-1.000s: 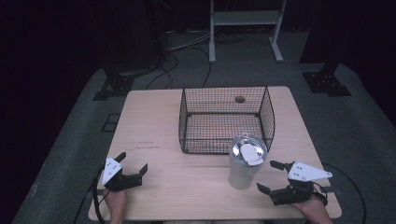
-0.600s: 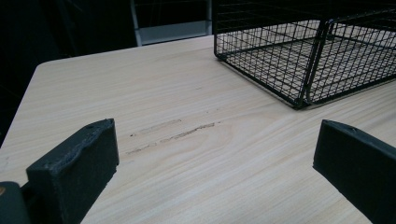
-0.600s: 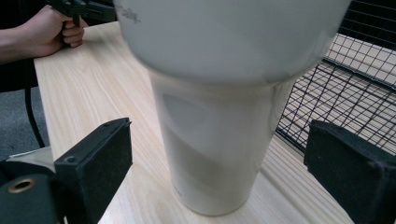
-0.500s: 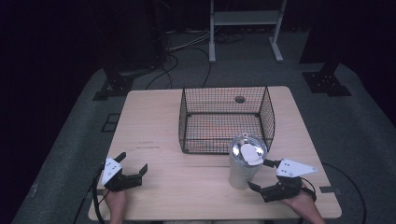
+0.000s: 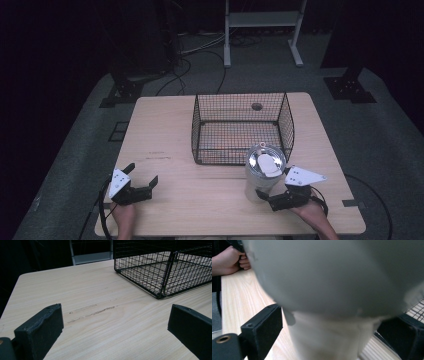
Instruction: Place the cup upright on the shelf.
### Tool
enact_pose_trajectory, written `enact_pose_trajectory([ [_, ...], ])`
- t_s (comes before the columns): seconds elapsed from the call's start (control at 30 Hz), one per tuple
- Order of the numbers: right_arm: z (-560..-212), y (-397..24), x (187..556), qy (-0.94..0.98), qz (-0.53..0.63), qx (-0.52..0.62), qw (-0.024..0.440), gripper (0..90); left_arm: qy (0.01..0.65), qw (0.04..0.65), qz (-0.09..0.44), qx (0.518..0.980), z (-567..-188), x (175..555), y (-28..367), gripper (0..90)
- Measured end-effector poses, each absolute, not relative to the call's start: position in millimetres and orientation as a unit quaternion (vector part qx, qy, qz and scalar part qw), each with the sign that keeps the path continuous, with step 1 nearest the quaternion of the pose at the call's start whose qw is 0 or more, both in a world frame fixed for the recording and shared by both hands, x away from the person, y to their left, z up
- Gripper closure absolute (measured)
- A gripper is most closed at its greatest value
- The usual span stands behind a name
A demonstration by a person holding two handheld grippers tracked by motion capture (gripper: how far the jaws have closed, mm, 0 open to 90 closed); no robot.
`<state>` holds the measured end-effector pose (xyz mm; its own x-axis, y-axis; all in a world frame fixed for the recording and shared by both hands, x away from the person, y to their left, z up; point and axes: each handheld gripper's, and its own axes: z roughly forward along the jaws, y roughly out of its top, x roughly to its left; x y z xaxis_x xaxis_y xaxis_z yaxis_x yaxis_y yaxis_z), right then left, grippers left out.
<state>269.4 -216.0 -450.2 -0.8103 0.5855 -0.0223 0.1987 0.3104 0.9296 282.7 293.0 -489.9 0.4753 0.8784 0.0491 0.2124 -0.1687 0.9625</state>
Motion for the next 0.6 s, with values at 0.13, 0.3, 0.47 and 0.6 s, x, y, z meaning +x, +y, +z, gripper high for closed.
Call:
enact_pose_trajectory([
  [0.13, -451.4, -212.8, 271.6, 0.785, 0.537, 0.244, 0.191, 7.4, 0.394, 0.510, 0.327, 0.692, -489.9, 282.4, 293.0, 0.0],
  [0.3, -452.6, -210.0, 274.3, 0.779, 0.545, 0.235, 0.200, 7.5, 0.395, 0.510, 0.326, 0.691, -489.9, 282.5, 293.0, 0.0],
  [0.47, -453.7, -208.0, 274.7, 0.778, 0.548, 0.238, 0.195, 7.5, 0.395, 0.511, 0.326, 0.691, -489.9, 282.6, 293.1, 0.0],
  [0.6, -454.3, -207.2, 275.3, 0.776, 0.552, 0.239, 0.193, 7.6, 0.394, 0.510, 0.327, 0.691, -489.9, 282.5, 293.1, 0.0],
])
